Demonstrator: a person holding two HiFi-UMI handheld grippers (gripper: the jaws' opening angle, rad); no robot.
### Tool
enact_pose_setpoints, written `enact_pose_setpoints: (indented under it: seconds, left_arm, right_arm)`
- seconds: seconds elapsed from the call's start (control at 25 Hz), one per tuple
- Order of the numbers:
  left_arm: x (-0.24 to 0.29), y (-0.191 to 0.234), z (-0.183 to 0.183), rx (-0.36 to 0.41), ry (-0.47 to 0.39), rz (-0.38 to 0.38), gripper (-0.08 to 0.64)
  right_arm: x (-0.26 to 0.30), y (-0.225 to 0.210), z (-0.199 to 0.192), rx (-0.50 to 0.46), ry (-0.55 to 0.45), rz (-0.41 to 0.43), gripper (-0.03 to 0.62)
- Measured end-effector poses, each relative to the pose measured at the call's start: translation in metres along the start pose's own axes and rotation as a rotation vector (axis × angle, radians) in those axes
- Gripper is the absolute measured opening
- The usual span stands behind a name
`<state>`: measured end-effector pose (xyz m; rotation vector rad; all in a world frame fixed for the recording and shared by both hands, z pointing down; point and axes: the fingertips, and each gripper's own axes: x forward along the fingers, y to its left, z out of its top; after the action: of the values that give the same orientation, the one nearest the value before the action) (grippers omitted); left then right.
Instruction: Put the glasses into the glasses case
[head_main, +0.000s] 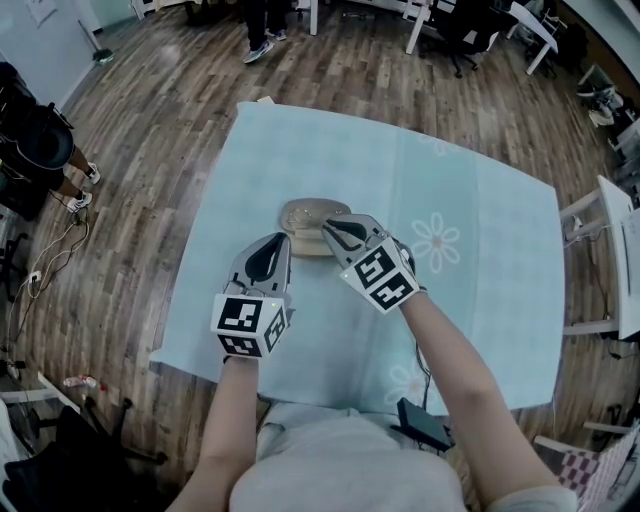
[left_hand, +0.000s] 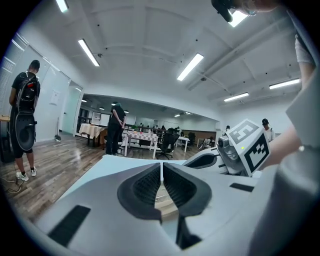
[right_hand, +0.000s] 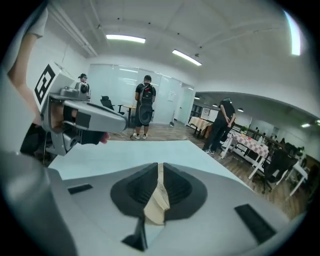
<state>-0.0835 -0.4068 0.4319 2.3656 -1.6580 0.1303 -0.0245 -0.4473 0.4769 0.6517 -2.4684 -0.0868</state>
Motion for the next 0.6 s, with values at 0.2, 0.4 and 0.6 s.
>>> enact_pose_setpoints:
  seconds: [0.2, 0.4, 0.6]
  left_arm:
    - [-0.014, -0.017, 0.003, 0.008, -0.001, -0.021, 0.011]
    - [-0.028, -0.031, 0.013, 0.02, -0.027, -0.027, 0.009]
    - [-0.046, -0.042, 0.021, 0.035, -0.048, -0.026, 0.009]
  right_arm:
    - [-0.034, 0.008, 0.018, 0.192, -0.084, -0.009, 0.021]
    - [-0.067, 0.023, 0.04, 0.293, -0.174, 0.005, 0.009]
    - [-0.095, 0.043, 0.056, 0.301, -0.224, -0.016, 0.008]
